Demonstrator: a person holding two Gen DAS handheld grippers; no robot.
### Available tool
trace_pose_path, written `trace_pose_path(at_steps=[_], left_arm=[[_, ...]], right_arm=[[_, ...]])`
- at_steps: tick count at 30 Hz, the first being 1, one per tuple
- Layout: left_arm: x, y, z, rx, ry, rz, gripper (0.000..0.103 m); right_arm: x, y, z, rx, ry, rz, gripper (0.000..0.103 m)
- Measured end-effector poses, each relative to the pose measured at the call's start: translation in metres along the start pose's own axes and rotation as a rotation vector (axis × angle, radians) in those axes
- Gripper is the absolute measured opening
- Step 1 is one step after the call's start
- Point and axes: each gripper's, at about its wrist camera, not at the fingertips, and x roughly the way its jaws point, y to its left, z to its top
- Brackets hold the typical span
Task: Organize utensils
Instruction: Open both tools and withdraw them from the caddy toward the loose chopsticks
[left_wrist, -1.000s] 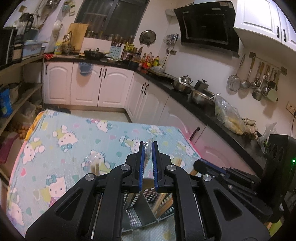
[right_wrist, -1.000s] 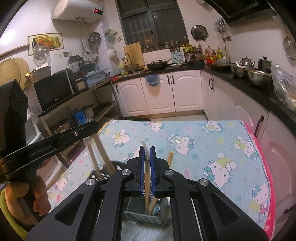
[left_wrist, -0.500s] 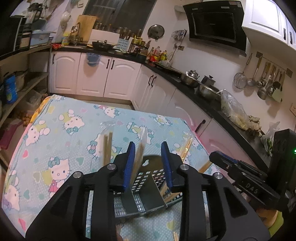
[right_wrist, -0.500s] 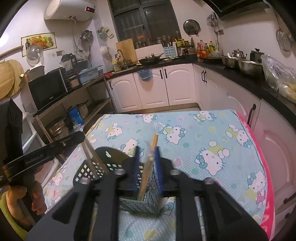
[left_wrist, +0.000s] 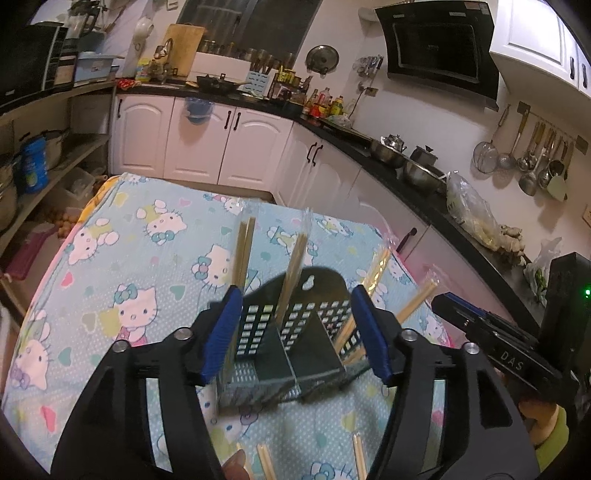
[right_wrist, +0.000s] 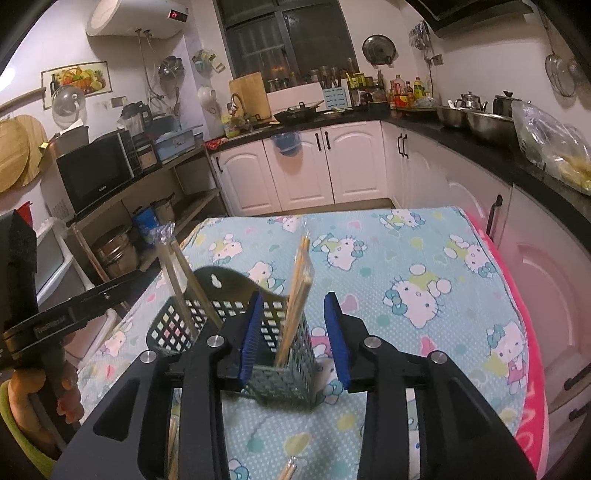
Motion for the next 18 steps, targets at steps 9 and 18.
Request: trace_pose_path(at_steps=[9, 18], left_arm=[[-0.019, -0.003, -0.021, 0.017, -0.009, 0.007, 0.072], [-0.031, -0.001, -0.047, 0.011, 0.011, 0.023, 0.085]], right_arm=[[-0.014, 0.003, -0.021, -0.01, 0.005, -0.014, 0.041], [-0.027, 0.008, -0.045, -0.015, 0.027, -0.008, 0.044]])
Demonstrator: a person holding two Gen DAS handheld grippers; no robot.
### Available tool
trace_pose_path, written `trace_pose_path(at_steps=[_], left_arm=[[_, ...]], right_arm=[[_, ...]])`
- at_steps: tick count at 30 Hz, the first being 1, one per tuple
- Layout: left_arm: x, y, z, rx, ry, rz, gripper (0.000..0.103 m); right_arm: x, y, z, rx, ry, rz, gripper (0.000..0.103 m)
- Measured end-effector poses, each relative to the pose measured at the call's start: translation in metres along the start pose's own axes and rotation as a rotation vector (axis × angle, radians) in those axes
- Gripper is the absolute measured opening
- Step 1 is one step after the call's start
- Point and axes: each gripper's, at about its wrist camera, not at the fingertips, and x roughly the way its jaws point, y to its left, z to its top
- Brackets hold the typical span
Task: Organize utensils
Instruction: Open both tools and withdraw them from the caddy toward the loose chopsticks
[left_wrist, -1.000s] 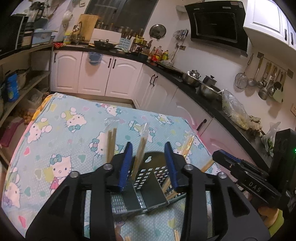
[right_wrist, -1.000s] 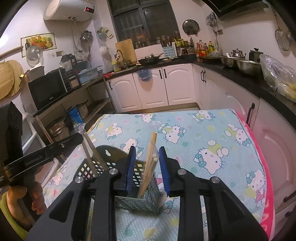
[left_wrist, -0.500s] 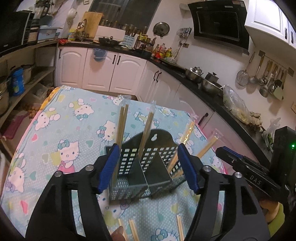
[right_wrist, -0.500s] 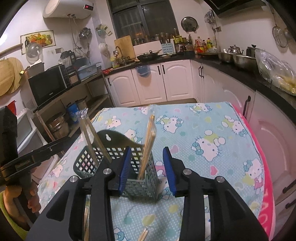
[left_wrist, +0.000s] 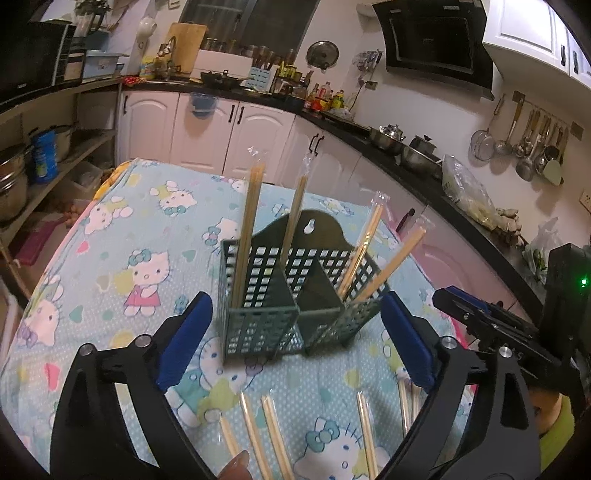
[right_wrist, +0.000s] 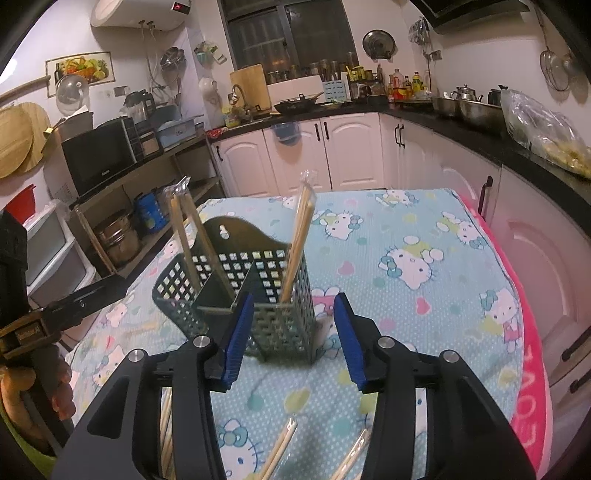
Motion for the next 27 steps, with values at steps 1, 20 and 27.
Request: trace_pose_path(at_steps=[1, 20, 27], left_arm=[[-0.002, 0.0, -0.003, 0.0, 0.0, 0.006, 0.086], [-0.024, 0.006, -0.045, -0.004, 0.024, 0.061, 0.091], [-0.023, 0.013, -0.064, -0.001, 0.057, 0.077, 0.091]], right_arm=[[-0.001, 0.001, -0.001, -0.002, 0.0, 0.0, 0.044], [-0.025, 0.019, -0.05, -0.082, 0.046, -0.014, 0.045], [-0.018, 0.024, -0.067, -0.085, 0.086, -0.005, 0.045]])
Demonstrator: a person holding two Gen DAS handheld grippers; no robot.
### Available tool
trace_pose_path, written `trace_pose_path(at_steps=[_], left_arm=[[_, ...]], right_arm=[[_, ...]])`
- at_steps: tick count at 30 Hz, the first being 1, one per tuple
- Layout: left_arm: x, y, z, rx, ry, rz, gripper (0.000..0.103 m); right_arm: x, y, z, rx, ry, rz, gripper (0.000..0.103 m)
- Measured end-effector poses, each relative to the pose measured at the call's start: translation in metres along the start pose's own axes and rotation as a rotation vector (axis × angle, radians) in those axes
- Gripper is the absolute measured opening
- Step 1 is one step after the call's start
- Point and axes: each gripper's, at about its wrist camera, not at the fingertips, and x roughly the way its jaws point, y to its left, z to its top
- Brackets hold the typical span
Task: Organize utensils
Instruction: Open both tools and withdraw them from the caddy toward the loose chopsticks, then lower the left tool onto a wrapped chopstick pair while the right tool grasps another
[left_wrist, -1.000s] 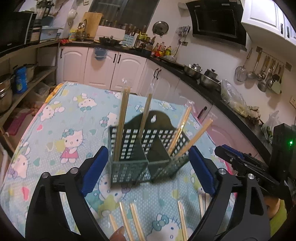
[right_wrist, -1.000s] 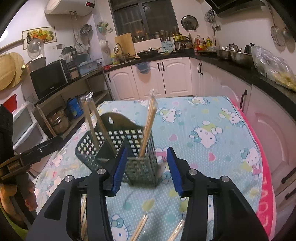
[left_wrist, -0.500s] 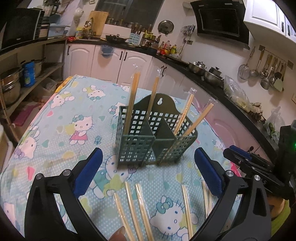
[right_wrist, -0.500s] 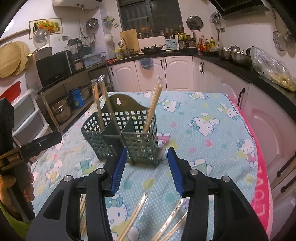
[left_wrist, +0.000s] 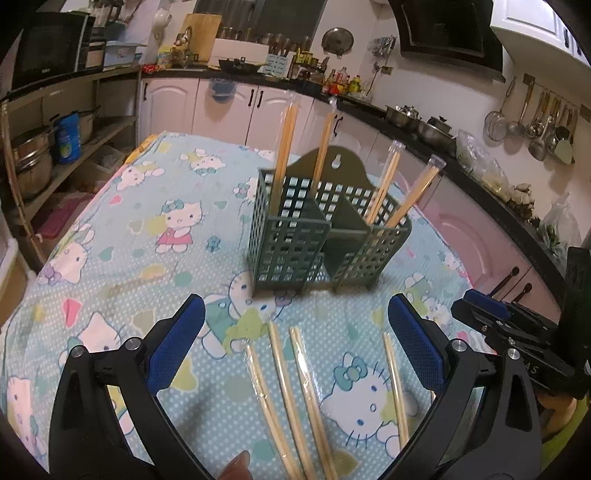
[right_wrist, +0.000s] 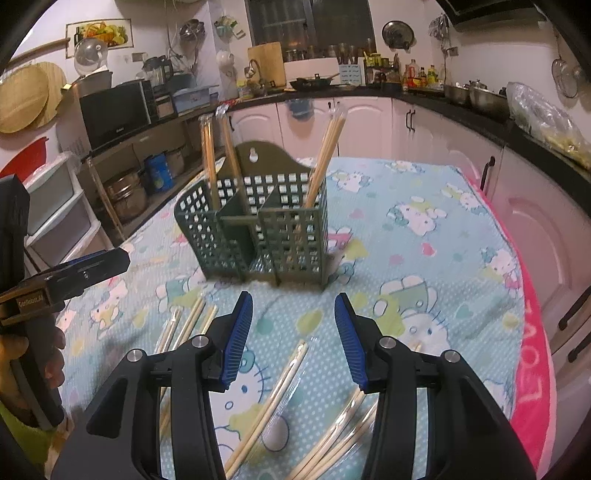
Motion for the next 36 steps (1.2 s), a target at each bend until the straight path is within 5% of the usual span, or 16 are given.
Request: trace_pose_path(at_steps=[25, 27, 34, 36], left_arm=[[0.032, 0.024, -0.057, -0.017, 0.168, 0.017, 0.091], [0.035, 0.024, -0.059, -0.018, 0.186, 0.007, 0.087], [0.052, 0.029, -0.062, -0.043, 0.257, -0.035, 0.049], [0.059, 0.031, -0.059, -0.051, 0.277, -0.044, 0.047]], right_arm=[[0.046, 0.017, -0.043, -0.017, 0.145, 0.022, 0.045], [0.05, 0.017, -0.044, -0.018, 0.158, 0.019, 0.045], [0.064, 0.012, -0.045, -0.009, 0.193, 0.003, 0.045], [0.069, 0.009, -0.045, -0.006, 0.205, -0.003, 0.045]])
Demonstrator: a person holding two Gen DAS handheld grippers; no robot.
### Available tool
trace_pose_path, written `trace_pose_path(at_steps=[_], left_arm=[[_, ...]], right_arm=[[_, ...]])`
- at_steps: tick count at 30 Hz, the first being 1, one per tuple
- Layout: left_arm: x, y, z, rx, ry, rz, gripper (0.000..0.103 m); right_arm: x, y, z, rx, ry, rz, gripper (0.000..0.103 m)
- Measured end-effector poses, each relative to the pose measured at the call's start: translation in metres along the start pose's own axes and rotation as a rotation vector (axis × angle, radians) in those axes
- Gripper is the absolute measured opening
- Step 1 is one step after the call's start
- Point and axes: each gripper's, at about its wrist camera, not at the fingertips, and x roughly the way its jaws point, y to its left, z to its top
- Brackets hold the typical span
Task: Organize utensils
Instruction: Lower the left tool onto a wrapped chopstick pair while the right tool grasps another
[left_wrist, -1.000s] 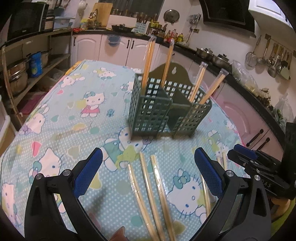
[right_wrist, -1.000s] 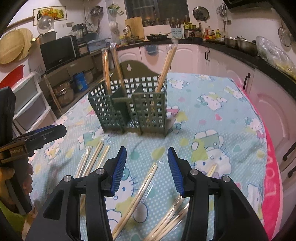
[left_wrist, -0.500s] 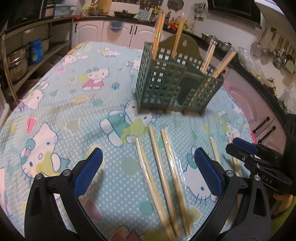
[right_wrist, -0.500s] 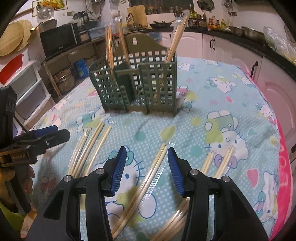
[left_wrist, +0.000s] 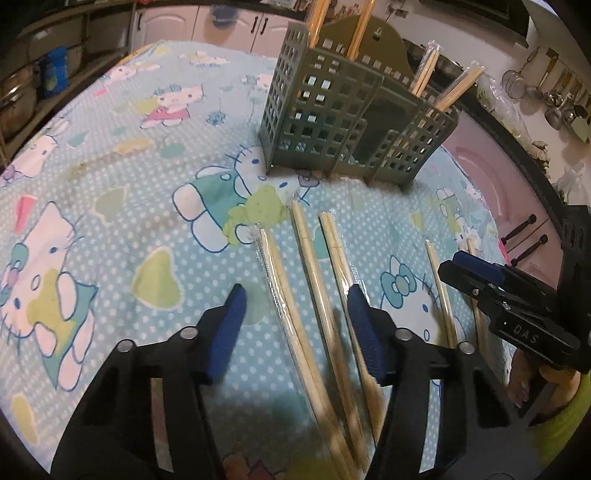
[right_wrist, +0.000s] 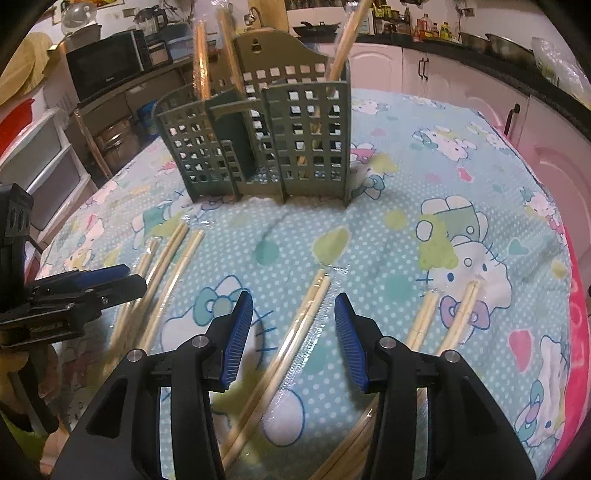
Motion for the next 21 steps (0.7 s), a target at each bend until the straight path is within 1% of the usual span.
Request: trace_pose_path(at_steps=[3, 5, 7, 11, 16, 21], left_arm=[[0.003, 0.003, 0.007, -0.007, 0.016, -0.003, 0.04], [0.007, 0.006, 0.013, -0.017, 0.028, -0.002, 0.034], [0.01, 0.008, 0.017, -0.024, 0.034, -0.004, 0.031], [0.016, 0.012, 0.024, -0.037, 0.044, -0.011, 0.03], [0.02, 0.009, 0.03, -0.027, 0.05, 0.0, 0.03], [0.024, 0.007, 0.036, -0.021, 0.051, 0.005, 0.03]], right_arm=[[0.006, -0.004, 0.001, 0.01, 0.022, -0.006, 0.045], [0.011, -0.007, 0.003, 0.021, 0.038, -0.005, 0.045], [0.017, -0.01, 0.004, 0.035, 0.054, 0.001, 0.045], [0.025, -0.01, 0.01, 0.033, 0.069, -0.003, 0.045], [0.034, -0.009, 0.019, 0.033, 0.084, -0.013, 0.046], [0.041, -0.005, 0.025, 0.029, 0.088, -0.031, 0.044]])
